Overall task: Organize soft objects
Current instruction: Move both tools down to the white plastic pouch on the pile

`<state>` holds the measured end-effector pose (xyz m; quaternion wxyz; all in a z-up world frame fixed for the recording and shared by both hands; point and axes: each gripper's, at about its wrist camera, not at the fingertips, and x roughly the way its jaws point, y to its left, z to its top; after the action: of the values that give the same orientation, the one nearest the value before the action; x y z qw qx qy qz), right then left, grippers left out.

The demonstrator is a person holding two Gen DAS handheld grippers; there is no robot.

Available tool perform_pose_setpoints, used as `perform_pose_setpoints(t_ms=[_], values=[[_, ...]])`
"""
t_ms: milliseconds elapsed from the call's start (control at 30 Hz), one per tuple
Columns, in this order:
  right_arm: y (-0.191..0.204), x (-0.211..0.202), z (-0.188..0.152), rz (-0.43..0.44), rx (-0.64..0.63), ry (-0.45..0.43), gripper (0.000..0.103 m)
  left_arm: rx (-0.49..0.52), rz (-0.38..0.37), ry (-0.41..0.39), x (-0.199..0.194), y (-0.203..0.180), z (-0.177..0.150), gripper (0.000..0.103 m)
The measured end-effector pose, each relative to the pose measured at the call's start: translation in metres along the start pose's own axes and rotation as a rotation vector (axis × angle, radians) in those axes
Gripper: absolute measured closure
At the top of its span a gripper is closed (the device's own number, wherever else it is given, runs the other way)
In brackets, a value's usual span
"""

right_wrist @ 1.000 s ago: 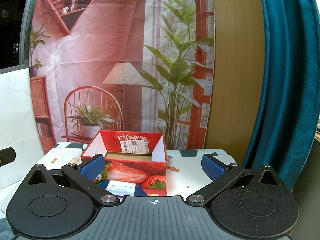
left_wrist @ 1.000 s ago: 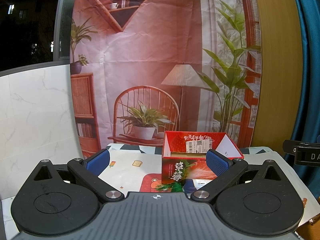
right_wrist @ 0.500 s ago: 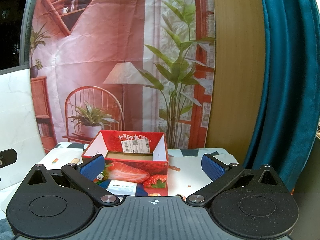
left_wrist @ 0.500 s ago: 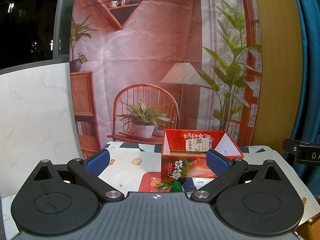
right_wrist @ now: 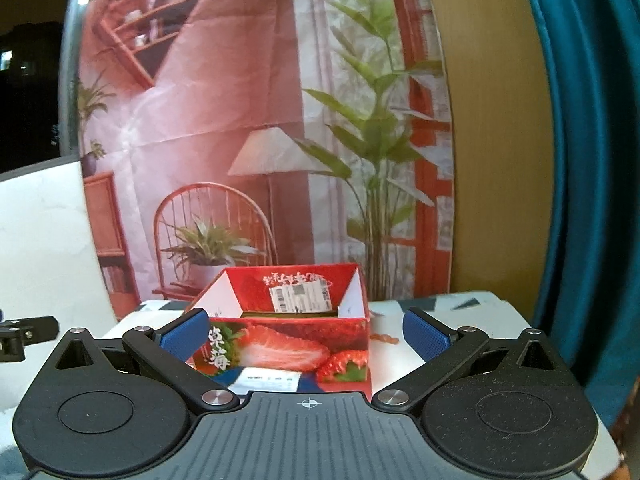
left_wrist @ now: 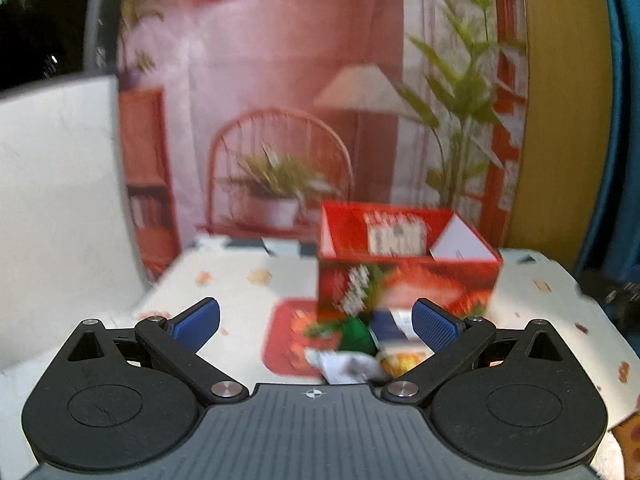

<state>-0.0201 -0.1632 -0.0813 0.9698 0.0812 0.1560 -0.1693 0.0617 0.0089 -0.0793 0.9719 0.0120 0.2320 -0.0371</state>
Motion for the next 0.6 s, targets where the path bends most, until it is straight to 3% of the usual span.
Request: perform_pose_setpoints(t_ms=[200,367,600], values=[[-0.001,0.047,-0.047,0.026,0.000,0.160,0.000,0.028,-0.050,0.102,0.047,0.001,-0.033,0.002],[-0.003,0.072,-0.083,0.034,0.015,0.229,0.001,0.044,-0.099,0.218,0.079,-0.003,-0.062,0.016],[-0.001,0.091,-0.117,0.093,0.002,0.335,0.022,-0.009,-0.185,0.326,0.102,-0.002,-0.090,0.033]])
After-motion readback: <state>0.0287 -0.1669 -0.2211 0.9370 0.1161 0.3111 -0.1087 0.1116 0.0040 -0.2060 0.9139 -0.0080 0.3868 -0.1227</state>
